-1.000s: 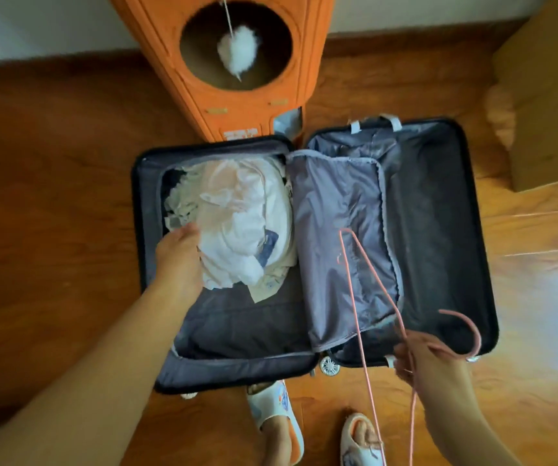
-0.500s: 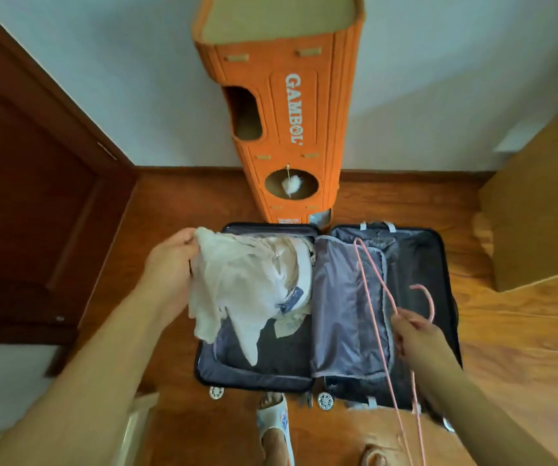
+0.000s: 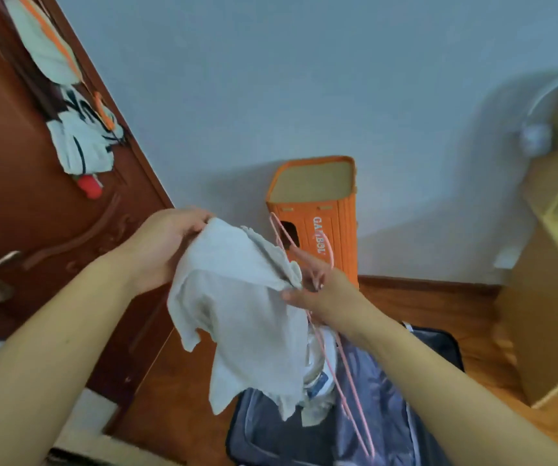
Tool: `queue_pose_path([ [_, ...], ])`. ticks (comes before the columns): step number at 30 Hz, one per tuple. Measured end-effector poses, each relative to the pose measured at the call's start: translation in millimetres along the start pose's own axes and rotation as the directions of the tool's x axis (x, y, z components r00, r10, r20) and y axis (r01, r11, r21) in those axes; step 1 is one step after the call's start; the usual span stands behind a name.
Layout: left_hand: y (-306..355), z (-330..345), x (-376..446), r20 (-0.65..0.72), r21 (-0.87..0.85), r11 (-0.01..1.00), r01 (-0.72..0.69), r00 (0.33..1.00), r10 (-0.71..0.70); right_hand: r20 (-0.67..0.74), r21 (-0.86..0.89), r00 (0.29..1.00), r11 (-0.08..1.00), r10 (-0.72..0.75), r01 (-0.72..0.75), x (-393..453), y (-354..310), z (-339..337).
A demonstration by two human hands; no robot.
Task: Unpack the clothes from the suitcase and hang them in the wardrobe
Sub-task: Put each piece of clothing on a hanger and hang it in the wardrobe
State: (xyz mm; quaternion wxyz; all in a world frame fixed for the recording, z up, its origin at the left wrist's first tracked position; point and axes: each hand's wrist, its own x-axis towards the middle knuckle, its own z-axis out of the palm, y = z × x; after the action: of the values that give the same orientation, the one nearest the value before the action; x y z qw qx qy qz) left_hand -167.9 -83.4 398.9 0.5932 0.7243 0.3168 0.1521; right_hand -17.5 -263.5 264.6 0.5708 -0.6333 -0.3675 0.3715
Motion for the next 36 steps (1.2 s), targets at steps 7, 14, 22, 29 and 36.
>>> queue_pose_path([
  [7,2,-57,-31,-0.083,0.746,0.65,-0.147,0.947,0.309,-0.181,-0.242,0.971,0.964,-0.157,0.11,0,-128,-21],
  [14,-9,-3,-56,-0.425,0.434,0.815,-0.384,0.711,0.561,-0.167,0.049,0.985,0.998,-0.036,0.045,-23,-215,-10],
  [22,-73,131,-130,-0.175,-0.093,0.919,-0.383,0.915,0.364,-0.105,0.216,0.987,0.972,0.122,-0.097,-45,-243,-8],
  [29,-122,182,-118,0.095,-0.087,0.977,-0.193,0.975,0.201,-0.123,0.167,0.986,0.982,0.108,-0.086,-67,-270,-46],
  [36,-147,176,-67,-0.296,-0.206,0.966,-0.156,0.951,0.09,-0.353,0.197,0.934,0.98,0.052,0.02,-79,-283,-111],
])
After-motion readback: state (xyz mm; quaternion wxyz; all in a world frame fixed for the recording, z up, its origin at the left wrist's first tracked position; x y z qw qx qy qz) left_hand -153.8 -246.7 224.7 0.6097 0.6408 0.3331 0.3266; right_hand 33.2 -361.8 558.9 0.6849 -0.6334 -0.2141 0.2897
